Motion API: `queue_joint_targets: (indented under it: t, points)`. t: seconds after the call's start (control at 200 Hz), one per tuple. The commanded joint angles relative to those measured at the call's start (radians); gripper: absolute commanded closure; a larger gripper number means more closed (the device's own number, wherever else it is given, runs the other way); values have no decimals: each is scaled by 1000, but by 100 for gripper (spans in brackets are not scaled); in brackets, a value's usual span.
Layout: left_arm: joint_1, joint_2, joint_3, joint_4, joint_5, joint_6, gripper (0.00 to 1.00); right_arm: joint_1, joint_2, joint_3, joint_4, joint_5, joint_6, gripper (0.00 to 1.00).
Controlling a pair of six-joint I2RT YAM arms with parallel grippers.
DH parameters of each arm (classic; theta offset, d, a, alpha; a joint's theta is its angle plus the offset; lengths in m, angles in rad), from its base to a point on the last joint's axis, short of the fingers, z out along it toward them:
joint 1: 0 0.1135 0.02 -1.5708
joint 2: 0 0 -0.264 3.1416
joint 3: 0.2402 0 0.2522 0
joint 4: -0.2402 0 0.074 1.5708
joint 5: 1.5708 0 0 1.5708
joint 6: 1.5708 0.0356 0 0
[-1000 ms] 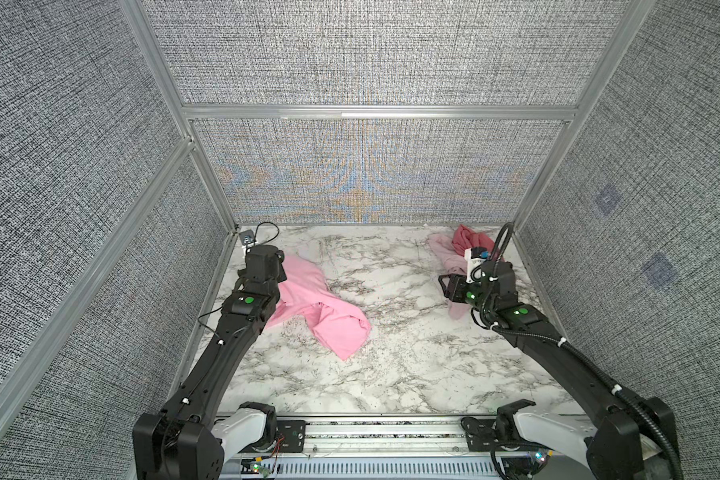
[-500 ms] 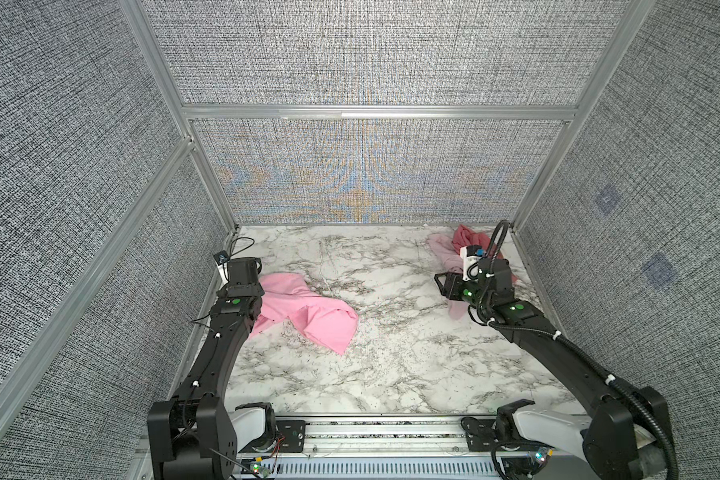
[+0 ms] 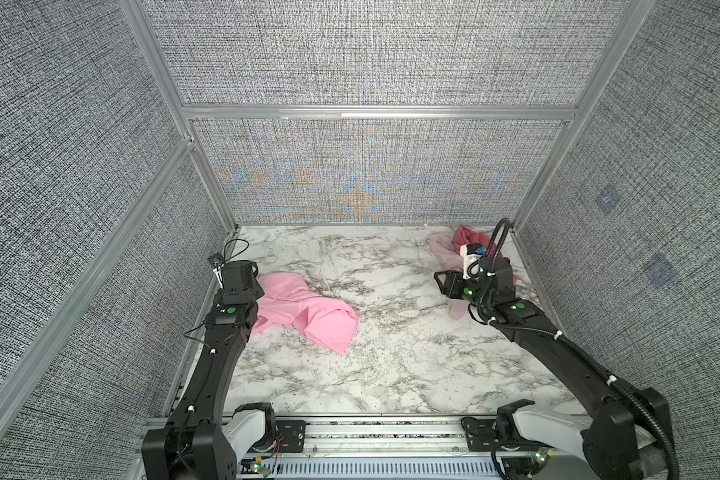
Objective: Pick out a specific cloth from the pile
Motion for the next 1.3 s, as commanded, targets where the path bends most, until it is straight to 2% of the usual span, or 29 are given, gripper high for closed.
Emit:
queue_joint_targets:
  t: [0.0,0.08,0.24,0.33,0.45,0.545,0.74,1.026,1.136,1.296]
  points:
    - [-21,-24,12,14,125,34,57,0,-5,3,6,-6,0,43]
    - [-83,-29,22,12,132,76,54,0,-6,0,4,-7,4,43]
    - [-307,3,28,12,115,106,50,1,-17,-12,5,-4,7,43]
    - [-451,71,23,23,103,104,50,2,-26,-27,9,0,14,43]
    - [-655,190,25,43,27,119,51,2,-46,-47,7,5,23,43]
    - [-753,290,43,50,33,119,52,2,-64,-61,1,17,20,43]
    - [-791,414,33,89,105,76,55,3,-87,-72,-14,27,13,43]
    - [-802,436,-46,142,153,51,54,2,-78,-73,-5,28,11,43]
    - [-802,460,-59,149,145,40,53,3,-67,-71,5,24,15,43]
    - [-802,551,-1,86,112,18,49,2,-54,-66,9,12,17,43]
